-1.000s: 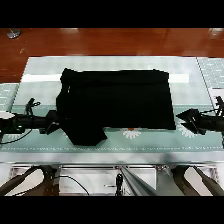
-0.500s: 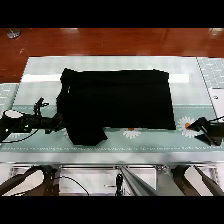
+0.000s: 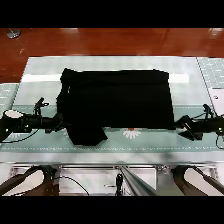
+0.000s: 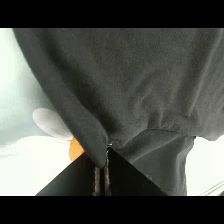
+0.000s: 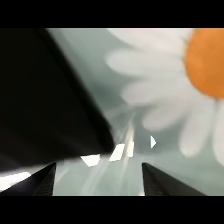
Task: Fold the shirts.
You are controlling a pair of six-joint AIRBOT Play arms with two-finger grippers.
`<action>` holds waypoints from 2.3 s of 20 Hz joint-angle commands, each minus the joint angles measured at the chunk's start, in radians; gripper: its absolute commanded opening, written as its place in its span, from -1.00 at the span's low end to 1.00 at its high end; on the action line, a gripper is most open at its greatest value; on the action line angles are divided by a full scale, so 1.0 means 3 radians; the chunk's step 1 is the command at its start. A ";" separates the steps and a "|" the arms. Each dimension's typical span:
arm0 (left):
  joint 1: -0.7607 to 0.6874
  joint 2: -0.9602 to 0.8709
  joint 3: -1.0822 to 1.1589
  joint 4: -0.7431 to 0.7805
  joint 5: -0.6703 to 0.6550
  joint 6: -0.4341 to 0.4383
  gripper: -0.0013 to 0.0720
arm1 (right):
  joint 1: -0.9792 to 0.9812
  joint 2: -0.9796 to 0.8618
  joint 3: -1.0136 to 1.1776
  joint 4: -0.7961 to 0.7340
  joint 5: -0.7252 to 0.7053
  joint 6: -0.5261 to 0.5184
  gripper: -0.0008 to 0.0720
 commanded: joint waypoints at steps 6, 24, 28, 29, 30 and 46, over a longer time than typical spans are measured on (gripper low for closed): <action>-0.0001 -0.0003 0.0004 -0.0024 0.0010 -0.0003 -0.91 | 0.0666 -0.0594 0.0455 0.0395 -0.0369 -0.0069 -0.88; 0.0146 0.1472 0.4331 0.1480 -0.0426 -0.0933 -0.91 | 0.0771 0.1228 0.4457 -0.0464 0.0736 0.0257 -0.90; -0.0018 0.2055 0.4328 0.2244 -0.0730 -0.1184 -0.91 | 0.0771 0.1766 0.4457 -0.0793 0.1105 0.0465 -0.89; -0.0188 0.2171 0.4328 0.2454 -0.0721 -0.1191 -0.91 | 0.0771 0.1865 0.4457 -0.0891 0.1200 0.0491 -0.89; -0.0365 0.2246 0.4328 0.2644 -0.0731 -0.1231 -0.91 | 0.0771 0.1934 0.4457 -0.0966 0.1310 0.0511 -0.89; -0.0888 0.0865 0.2176 0.2399 0.0674 -0.1779 -0.91 | 0.0772 0.1280 0.1572 -0.0118 -0.0285 0.0175 -0.89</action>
